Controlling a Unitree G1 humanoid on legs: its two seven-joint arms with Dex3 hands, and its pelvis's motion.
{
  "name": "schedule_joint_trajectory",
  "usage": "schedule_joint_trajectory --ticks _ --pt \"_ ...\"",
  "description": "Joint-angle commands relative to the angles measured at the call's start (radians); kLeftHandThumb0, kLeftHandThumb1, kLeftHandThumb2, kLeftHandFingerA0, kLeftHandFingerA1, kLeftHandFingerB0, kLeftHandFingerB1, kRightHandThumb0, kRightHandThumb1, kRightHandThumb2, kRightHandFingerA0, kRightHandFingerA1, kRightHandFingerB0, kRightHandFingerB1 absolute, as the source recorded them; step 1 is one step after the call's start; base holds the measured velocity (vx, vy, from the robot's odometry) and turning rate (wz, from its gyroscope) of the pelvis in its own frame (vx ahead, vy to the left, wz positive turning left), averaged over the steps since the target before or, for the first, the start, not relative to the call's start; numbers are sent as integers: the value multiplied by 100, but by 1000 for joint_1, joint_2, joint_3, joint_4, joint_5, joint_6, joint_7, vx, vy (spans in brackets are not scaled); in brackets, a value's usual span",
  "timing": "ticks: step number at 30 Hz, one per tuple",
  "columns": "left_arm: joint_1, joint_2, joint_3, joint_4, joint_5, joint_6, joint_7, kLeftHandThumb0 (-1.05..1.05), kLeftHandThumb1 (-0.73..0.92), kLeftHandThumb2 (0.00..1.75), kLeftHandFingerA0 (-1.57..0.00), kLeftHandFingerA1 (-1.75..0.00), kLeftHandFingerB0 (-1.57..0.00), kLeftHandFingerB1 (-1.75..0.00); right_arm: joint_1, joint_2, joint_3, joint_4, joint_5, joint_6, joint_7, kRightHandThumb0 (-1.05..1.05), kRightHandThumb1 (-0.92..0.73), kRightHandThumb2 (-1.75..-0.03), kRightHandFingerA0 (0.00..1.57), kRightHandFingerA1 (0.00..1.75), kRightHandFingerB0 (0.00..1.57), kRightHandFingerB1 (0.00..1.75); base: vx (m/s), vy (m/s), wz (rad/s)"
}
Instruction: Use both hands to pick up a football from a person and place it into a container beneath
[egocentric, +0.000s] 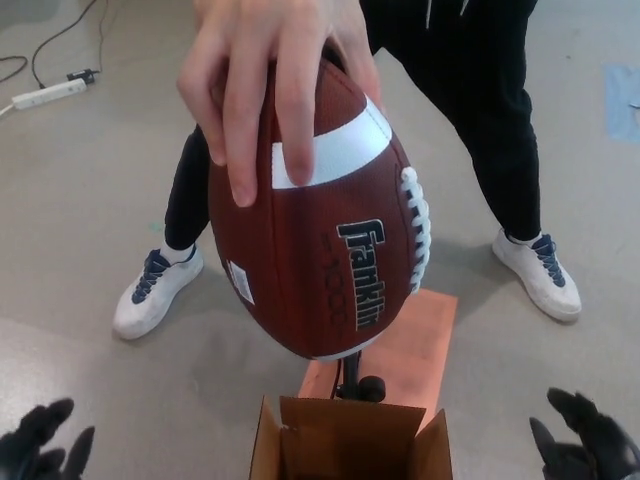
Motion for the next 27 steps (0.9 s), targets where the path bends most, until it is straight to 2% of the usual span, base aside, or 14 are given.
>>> schedule_joint_trajectory --ticks 1,2,3,4,5,6,12,14,15,16,17,24,25,27 --pt "-16 33 28 64 -24 -160 -64 -74 72 112 -2 -37 -1 -26 -15 -19 -9 50 -11 -168 -44 -74 -92 -74 29 39 2 14 0 0 0" --pt "-15 32 29 65 -24 -163 -64 -74 72 112 -2 -37 -1 -26 -14 -18 -11 48 -9 -174 -46 -74 -92 -74 29 39 2 14 0 0 0" --pt "-13 26 33 65 -28 -171 -69 -87 79 112 -8 -32 -7 -17 -8 -13 -22 42 2 -202 -51 -72 -76 -109 21 51 0 23 0 0 0" --pt "-7 20 43 61 -40 -186 -81 -87 79 111 -7 -28 -7 -16 -1 -5 -32 31 14 -228 -52 -71 -92 -69 27 37 0 17 0 0 0" --pt "-1 15 54 57 -53 -201 -95 -87 79 111 -7 -28 -7 -16 5 3 -39 20 23 -246 -52 -71 -92 -69 27 37 0 17 0 0 0" --pt "5 4 65 35 -71 -213 -107 -82 77 111 -7 -45 -4 -18 14 21 -52 -4 40 -281 -55 -72 -92 -71 23 36 0 10 0 0 0" --pt "81 -73 69 -235 -137 -270 -158 -87 77 111 -6 -44 -5 -15 96 112 -64 -252 51 -428 -107 -80 -92 -86 22 37 0 0 0 0 0" --pt "130 -83 52 -393 -136 -222 -151 -90 78 114 -7 -35 -5 -14 136 131 -55 -368 43 -405 -111 -73 -91 -89 16 34 0 1 0 0 0" --pt "155 -87 40 -498 -138 -186 -144 -95 81 115 -9 -29 -6 -12 157 140 -49 -450 46 -389 -103 -78 -90 -118 18 38 0 16 0 0 0" --pt "182 -92 31 -610 -140 -143 -138 -95 81 115 -9 -29 -6 -12 181 149 -44 -541 49 -369 -92 -78 -90 -118 18 38 0 16 0 0 0" --pt "192 -98 27 -686 -143 -128 -130 -94 80 114 -8 -33 -7 -12 190 155 -38 -609 55 -357 -76 -73 -92 -86 15 32 0 0 0 0 0" --pt "205 -139 -13 -1021 -124 -6 -84 -91 78 115 -9 -31 -6 -20 201 184 11 -921 99 -217 3 -82 -92 -82 6 26 0 1 0 0 0" --pt "196 -159 -30 -1071 -122 20 -74 -94 78 114 -11 -28 -4 -19 196 194 28 -969 94 -194 8 -96 -91 -121 9 21 0 7 0 0 0" --pt "188 -177 -44 -1102 -112 36 -65 -91 77 114 -9 -30 -5 -19 194 203 43 -1007 84 -169 12 -97 -92 -121 13 20 0 7 0 0 0"
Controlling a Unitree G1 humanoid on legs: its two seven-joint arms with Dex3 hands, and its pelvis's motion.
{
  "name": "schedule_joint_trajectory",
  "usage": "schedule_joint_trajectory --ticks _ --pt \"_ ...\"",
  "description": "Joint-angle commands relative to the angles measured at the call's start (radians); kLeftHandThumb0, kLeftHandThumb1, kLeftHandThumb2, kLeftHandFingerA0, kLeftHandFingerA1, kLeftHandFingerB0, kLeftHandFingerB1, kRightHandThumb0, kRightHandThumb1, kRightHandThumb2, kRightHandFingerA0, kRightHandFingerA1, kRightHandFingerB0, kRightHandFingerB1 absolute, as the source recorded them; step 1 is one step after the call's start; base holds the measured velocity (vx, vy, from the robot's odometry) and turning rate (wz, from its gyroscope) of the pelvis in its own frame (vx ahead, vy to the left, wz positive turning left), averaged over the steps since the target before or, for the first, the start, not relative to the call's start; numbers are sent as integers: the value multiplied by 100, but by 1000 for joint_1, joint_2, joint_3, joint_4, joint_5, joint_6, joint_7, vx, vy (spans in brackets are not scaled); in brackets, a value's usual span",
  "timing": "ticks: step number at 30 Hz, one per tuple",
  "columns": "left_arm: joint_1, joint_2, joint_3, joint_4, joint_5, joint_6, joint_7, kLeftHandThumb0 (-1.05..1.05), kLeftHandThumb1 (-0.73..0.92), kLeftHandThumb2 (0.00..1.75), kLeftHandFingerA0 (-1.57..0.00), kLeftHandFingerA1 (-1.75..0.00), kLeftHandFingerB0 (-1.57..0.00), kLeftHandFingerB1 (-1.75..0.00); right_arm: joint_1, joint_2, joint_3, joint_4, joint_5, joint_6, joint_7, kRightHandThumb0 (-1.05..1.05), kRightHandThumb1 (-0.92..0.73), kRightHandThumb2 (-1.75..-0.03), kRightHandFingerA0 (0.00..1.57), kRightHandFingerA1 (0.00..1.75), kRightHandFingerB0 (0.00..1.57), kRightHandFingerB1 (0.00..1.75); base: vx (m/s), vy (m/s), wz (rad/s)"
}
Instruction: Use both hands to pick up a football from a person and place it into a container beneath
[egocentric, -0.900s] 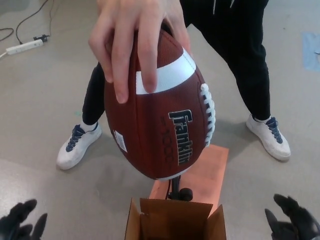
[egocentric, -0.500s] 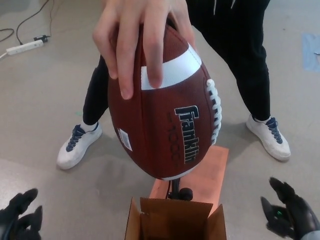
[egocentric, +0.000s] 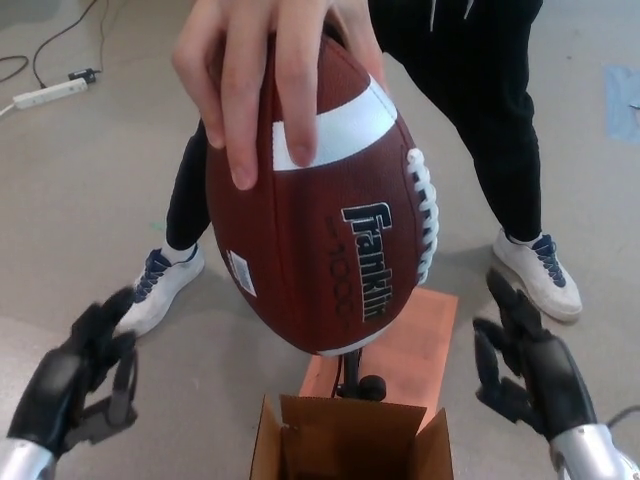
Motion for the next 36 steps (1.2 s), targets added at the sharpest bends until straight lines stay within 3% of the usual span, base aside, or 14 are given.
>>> schedule_joint_trajectory --ticks 1,3,13,14,16,17,22,23,25,26,28,32,33,36 --pt "82 -74 -80 -600 -62 172 24 -92 77 113 -11 -33 -5 -19 89 60 68 -558 70 64 43 -96 -92 -121 13 20 0 9 0 0 0" --pt "72 -92 -91 -620 -51 183 34 -93 78 113 -15 -34 0 -22 81 69 80 -579 62 77 45 -86 -92 -87 9 24 0 0 0 0 0" --pt "-12 -182 -148 -723 -23 309 63 -92 74 112 -9 -30 -5 -20 43 113 123 -675 29 185 40 -98 -91 -120 13 16 0 8 0 0 0" --pt "-16 -190 -151 -725 -22 306 64 -93 75 111 -9 -31 -8 -20 39 116 123 -678 27 195 37 -86 -92 -84 7 22 0 0 0 0 0" --pt "-26 -219 -160 -747 -43 329 68 -83 67 109 -3 -33 -2 -28 23 136 130 -681 0 225 12 -98 -92 -121 6 24 0 9 0 0 0" --pt "-26 -222 -168 -756 -15 328 78 -93 76 112 -14 -35 0 -22 20 141 135 -684 -11 240 8 -84 -92 -81 10 28 0 1 0 0 0" --pt "-24 -256 -198 -797 36 364 113 -82 66 106 -9 -40 0 -32 6 182 174 -678 6 282 19 -94 -89 -119 7 18 0 8 0 0 0" --pt "-24 -260 -204 -804 45 371 121 -89 89 68 -15 -27 -8 -25 2 192 182 -673 35 279 36 -85 -82 -116 3 19 0 14 0 0 0" --pt "-26 -264 -214 -810 59 376 129 -90 74 111 -10 -41 -1 -28 -1 206 193 -666 56 272 47 -76 -92 -80 0 25 0 0 0 0 0" --pt "-27 -263 -222 -808 73 368 135 -85 74 110 -8 -35 -7 -28 -2 211 198 -657 49 254 41 -92 -91 -119 0 4 0 5 0 0 0" --pt "-25 -260 -235 -808 105 359 158 -86 92 71 -10 -24 -9 -25 0 215 212 -644 32 238 28 -81 -78 -100 0 4 0 8 0 0 0" --pt "-9 -253 -252 -795 128 337 198 -93 79 89 -10 -26 -8 -25 23 224 235 -638 33 234 15 -89 -89 -119 0 6 0 8 0 0 0" --pt "-9 -253 -253 -790 123 334 202 -93 78 88 -10 -26 -8 -25 24 224 236 -638 36 235 13 -78 -92 -76 0 23 0 7 0 0 0" --pt "-15 -259 -257 -754 110 309 221 -91 78 86 -11 -25 -10 -28 22 220 240 -626 20 230 -7 -84 -86 -118 0 11 0 12 0 0 0"
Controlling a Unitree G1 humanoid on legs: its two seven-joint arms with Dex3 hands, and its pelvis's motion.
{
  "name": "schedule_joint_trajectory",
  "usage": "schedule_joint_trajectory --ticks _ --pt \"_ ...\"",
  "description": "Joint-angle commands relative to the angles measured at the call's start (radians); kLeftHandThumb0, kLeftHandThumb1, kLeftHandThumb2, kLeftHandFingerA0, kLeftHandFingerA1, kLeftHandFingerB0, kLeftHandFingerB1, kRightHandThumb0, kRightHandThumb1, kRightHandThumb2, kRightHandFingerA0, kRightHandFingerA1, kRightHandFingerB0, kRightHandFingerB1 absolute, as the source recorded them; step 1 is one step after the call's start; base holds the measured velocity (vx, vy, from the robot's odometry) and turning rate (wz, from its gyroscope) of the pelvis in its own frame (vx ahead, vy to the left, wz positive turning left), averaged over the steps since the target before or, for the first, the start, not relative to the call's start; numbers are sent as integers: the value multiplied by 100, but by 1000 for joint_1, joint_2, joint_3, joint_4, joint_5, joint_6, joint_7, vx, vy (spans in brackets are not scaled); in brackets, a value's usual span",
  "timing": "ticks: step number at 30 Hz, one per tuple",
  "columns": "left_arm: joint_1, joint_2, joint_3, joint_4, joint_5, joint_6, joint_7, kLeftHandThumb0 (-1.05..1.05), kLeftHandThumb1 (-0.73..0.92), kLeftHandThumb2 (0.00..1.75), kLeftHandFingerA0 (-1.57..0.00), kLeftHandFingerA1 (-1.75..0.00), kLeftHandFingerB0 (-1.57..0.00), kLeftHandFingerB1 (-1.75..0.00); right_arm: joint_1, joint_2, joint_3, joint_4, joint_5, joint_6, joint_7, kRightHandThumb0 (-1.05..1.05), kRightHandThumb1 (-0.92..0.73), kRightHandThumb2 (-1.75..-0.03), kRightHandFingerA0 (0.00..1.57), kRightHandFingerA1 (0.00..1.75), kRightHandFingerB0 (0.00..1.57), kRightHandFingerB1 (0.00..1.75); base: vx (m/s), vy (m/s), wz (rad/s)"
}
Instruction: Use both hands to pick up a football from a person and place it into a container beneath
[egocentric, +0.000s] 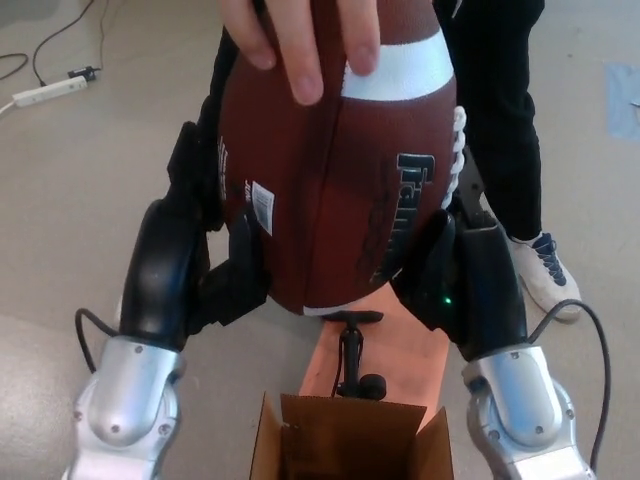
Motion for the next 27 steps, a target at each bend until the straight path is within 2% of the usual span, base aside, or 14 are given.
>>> schedule_joint_trajectory --ticks 1,4,5,7,8,13,14,15,18,23,24,25,26,27 --pt "-22 -21 -71 40 50 -5 17 -92 78 86 -11 -26 -11 -29 -11 27 74 11 -18 2 28 -86 -87 -118 0 9 0 10 0 0 0" --pt "-53 -41 -69 109 0 -12 16 -85 73 110 0 -28 -18 -37 -23 27 57 33 23 19 39 -89 -89 -118 0 6 0 7 0 0 0" --pt "-63 -51 -65 135 -24 -15 12 -89 80 80 -8 -23 -14 -27 -29 26 49 47 35 21 43 -90 -90 -118 0 5 0 6 0 0 0" --pt "-91 -59 -57 208 -48 -40 -5 -84 79 77 -9 -22 -14 -27 -50 12 30 92 41 18 46 -77 -76 -98 0 12 0 18 0 0 0" --pt "-107 -65 -52 255 -59 -53 -10 -77 70 107 0 -31 -16 -42 -61 2 20 118 43 14 48 -75 -79 -103 0 10 1 17 0 0 0" --pt "-154 -81 -31 405 -85 -88 -13 -76 71 106 0 -29 -14 -39 -94 -36 1 205 24 15 49 -67 -92 -86 0 5 0 14 0 0 0" --pt "-168 -82 -25 438 -92 -101 -16 -78 81 72 -8 -22 -15 -27 -105 -43 -3 229 26 8 50 -68 -92 -86 0 5 0 13 0 0 0" --pt "-182 -84 -19 478 -100 -115 -23 -76 71 106 0 -29 -14 -38 -116 -51 -11 259 28 3 50 -74 -87 -118 0 17 0 18 0 0 0" --pt "-226 -88 -2 605 -118 -162 -44 -76 72 106 0 -28 -14 -37 -152 -71 -31 348 39 -12 56 -67 -92 -87 0 5 0 12 0 0 0" --pt "-271 -93 26 741 -136 -207 -64 -76 73 106 0 -26 -13 -36 -186 -83 -45 455 37 -44 53 -67 -92 -88 0 7 0 13 0 0 0" --pt "-282 -95 33 768 -141 -212 -67 -73 89 68 -7 -23 -13 -25 -196 -85 -51 484 40 -53 53 -75 -90 -119 0 14 0 16 0 0 0" --pt "-293 -97 39 792 -145 -215 -70 -73 89 68 -7 -23 -13 -25 -206 -86 -58 511 44 -61 53 -75 -90 -119 0 14 0 16 0 0 0" --pt "-304 -98 44 815 -144 -224 -69 -73 71 106 0 -27 -14 -36 -217 -87 -64 540 47 -74 55 -75 -90 -120 0 14 0 16 0 0 0" --pt "-308 -98 45 824 -144 -228 -69 -73 71 106 0 -27 -14 -36 -220 -87 -65 549 47 -79 55 -75 -90 -120 0 14 0 16 0 0 0"
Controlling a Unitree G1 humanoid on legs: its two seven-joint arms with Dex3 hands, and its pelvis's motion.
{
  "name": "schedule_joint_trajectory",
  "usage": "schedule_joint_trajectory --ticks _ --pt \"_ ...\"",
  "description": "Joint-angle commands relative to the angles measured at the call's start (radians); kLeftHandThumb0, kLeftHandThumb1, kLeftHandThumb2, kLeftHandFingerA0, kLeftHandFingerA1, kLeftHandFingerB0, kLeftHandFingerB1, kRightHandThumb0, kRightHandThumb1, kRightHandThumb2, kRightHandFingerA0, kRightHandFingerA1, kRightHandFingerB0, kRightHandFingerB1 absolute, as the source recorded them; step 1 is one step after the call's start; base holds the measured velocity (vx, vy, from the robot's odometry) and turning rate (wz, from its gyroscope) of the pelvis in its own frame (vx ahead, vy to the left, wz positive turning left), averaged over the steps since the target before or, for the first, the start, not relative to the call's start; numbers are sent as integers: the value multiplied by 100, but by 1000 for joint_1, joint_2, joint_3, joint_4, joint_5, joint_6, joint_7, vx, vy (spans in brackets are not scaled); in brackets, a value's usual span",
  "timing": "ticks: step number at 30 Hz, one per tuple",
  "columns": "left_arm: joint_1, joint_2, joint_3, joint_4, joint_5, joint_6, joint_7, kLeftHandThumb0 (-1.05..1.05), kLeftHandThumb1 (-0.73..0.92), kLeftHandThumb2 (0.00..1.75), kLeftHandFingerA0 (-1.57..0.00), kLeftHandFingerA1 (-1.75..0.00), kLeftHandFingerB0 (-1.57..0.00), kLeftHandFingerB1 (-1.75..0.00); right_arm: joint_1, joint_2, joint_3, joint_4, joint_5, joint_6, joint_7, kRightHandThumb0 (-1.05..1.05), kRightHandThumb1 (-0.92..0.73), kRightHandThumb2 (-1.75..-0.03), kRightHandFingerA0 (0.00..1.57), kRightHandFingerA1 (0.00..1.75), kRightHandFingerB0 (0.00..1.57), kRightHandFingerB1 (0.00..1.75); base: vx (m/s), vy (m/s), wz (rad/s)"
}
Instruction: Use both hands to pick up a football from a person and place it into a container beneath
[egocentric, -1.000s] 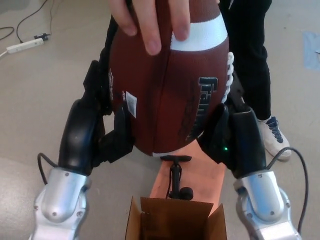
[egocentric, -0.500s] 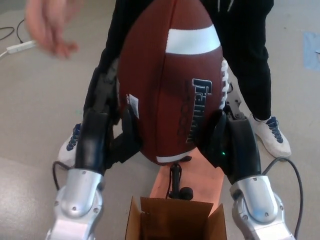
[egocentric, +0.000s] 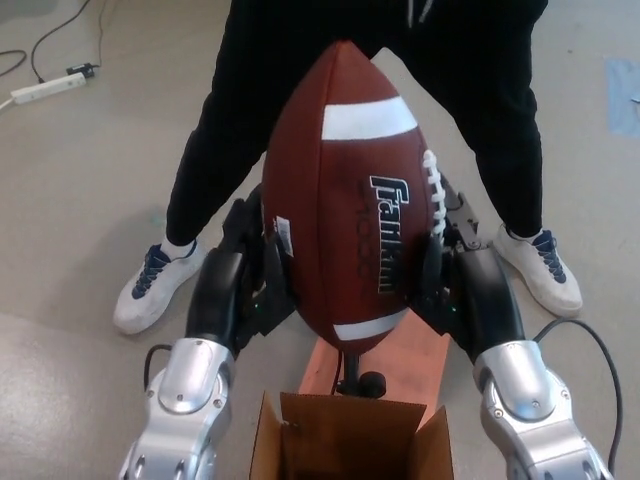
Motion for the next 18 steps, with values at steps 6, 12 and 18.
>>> schedule_joint_trajectory --ticks 6,12,18 --pt "-126 -11 24 216 -17 -154 -59 -79 77 109 0 -21 -12 -29 -104 3 -43 210 38 -95 81 -76 -83 -103 0 5 0 11 0 0 0" --pt "-153 -6 32 286 -17 -180 -63 -80 79 109 0 -19 -10 -26 -143 8 -69 308 40 -136 93 -67 -92 -86 0 3 0 13 0 0 0" --pt "-147 39 32 337 -13 -170 -119 -84 77 110 0 -18 -14 -22 -141 -16 -60 359 -3 -140 80 -81 -88 -117 3 15 3 16 0 0 0"
